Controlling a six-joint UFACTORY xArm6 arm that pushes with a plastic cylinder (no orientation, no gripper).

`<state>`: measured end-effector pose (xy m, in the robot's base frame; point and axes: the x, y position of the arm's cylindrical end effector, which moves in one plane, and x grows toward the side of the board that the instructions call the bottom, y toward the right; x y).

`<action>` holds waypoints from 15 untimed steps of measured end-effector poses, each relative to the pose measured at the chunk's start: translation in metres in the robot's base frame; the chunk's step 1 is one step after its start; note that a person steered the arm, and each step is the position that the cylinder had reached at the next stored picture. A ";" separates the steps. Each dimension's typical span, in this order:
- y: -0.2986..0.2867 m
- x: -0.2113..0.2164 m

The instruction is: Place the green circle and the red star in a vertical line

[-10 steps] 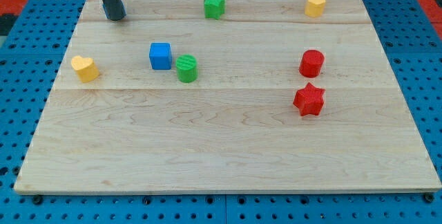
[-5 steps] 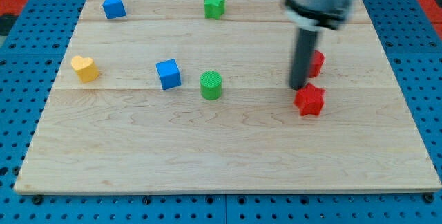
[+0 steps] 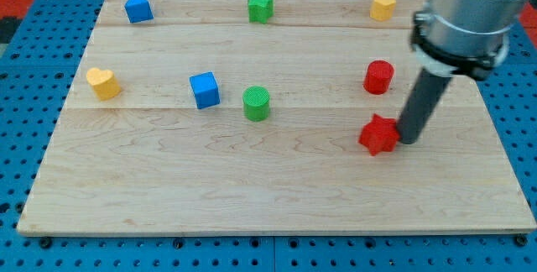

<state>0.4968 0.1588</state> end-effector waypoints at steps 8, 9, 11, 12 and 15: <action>-0.119 -0.113; -0.119 -0.111; -0.109 -0.114; -0.086 -0.103; -0.082 -0.203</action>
<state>0.2936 0.0771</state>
